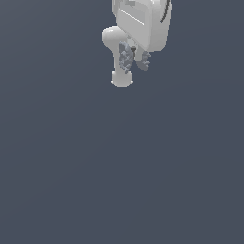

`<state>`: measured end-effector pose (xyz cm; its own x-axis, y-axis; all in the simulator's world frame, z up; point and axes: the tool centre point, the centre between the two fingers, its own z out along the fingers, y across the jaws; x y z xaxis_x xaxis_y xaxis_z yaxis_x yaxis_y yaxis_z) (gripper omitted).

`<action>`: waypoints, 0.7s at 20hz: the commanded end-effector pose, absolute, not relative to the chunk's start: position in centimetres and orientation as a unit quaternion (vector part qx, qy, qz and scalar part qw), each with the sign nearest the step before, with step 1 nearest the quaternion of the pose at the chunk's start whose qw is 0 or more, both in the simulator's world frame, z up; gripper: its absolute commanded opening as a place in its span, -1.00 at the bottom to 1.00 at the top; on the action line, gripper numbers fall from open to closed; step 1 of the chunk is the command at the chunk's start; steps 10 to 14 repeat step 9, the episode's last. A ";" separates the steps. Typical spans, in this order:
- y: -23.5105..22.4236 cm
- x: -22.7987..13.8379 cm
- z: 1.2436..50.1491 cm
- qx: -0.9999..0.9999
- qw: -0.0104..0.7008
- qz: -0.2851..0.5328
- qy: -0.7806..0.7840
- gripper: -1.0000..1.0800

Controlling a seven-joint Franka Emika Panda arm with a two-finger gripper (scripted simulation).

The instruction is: Pick up the object and move it to a goal position.

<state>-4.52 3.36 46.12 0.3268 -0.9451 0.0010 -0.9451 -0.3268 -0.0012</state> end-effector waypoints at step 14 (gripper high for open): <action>3.9 -4.6 48.6 -0.815 0.000 0.000 0.580 -1.00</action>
